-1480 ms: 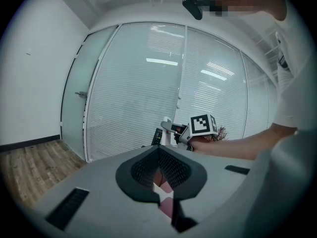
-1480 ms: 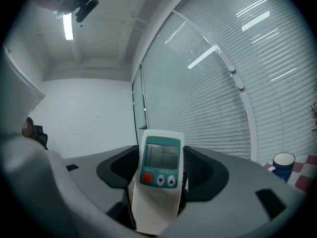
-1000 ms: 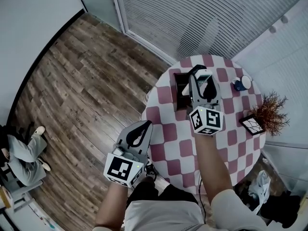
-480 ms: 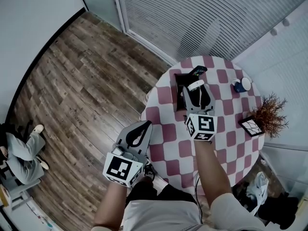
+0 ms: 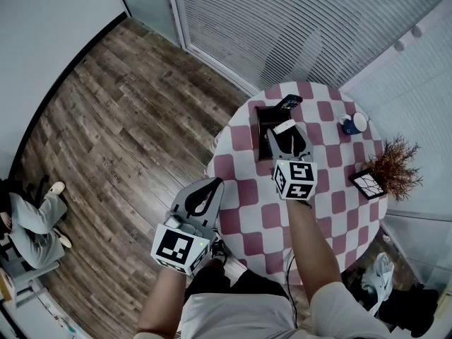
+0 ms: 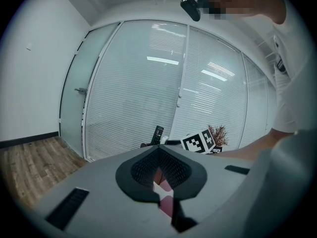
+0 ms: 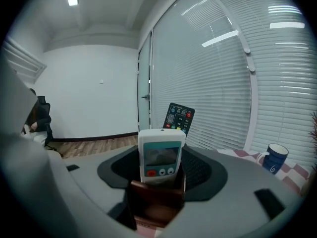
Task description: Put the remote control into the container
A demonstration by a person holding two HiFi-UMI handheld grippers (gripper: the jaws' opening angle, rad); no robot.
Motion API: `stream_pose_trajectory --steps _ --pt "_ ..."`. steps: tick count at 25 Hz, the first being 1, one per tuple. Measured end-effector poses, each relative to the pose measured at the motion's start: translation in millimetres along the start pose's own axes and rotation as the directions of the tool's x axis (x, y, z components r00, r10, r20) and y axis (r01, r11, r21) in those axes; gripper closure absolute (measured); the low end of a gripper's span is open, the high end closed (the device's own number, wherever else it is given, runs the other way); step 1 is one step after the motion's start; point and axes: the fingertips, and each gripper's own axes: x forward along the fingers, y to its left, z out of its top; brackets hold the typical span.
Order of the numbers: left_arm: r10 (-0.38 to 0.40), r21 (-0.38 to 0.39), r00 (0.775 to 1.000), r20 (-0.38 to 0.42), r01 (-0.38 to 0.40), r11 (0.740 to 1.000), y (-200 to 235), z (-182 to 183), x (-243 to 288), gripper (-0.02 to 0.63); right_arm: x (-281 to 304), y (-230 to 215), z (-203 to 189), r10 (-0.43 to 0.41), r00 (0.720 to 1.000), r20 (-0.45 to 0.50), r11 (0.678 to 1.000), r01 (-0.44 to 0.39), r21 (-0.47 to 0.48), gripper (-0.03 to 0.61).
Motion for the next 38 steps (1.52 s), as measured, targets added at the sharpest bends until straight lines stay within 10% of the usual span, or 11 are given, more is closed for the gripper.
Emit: stream_pose_trajectory --steps 24,38 --pt "-0.008 0.09 0.997 0.082 0.001 0.996 -82.8 53.2 -22.5 0.604 -167.1 -10.0 74.6 0.15 0.978 0.147 0.988 -0.153 0.009 0.307" --pt "0.01 0.143 0.993 0.114 -0.026 0.989 -158.6 67.4 -47.7 0.604 -302.0 -8.6 70.1 0.221 0.954 0.203 0.974 -0.225 -0.004 0.548"
